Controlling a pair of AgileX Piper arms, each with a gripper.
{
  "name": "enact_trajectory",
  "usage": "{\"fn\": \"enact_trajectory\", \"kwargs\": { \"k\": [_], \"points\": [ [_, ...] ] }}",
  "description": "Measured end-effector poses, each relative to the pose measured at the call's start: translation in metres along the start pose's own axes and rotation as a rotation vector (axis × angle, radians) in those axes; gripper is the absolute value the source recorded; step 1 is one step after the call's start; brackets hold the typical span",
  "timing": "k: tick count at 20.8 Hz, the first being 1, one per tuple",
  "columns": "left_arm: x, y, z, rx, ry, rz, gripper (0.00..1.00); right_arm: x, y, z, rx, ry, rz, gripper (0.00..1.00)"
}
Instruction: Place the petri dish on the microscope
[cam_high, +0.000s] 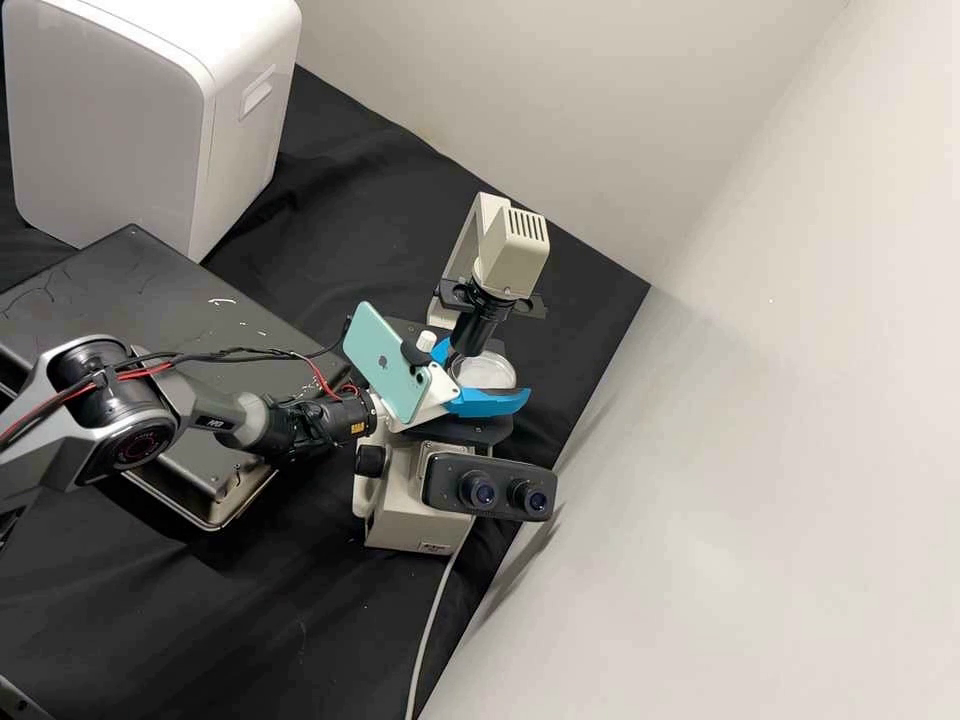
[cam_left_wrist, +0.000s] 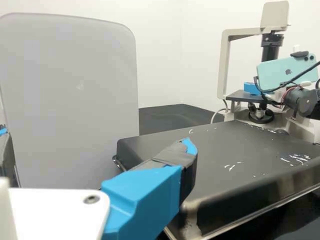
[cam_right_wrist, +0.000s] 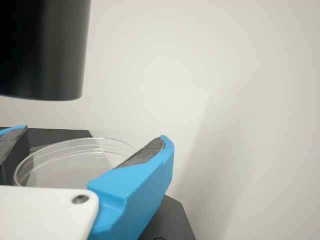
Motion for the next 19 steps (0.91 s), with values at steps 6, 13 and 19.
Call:
{"fn": "enact_trajectory", "kwargs": {
  "k": [6,13,19],
  "points": [
    [0.0000,0.0000,0.0000,0.000,0.000,0.000,1.00,0.0011,0.0009,-0.0001,-0.040,-0.012,0.011,1.00],
    [-0.0001,0.0002,-0.0002,0.003,0.000,0.001,1.00,0.0011,0.0024,0.0018,-0.035,-0.037,0.028,1.00],
    [-0.0004,0.0007,-0.0007,0.010,-0.002,0.004,1.00,0.0010,0.0027,0.0022,-0.030,-0.042,0.032,1.00]
  ]
}}
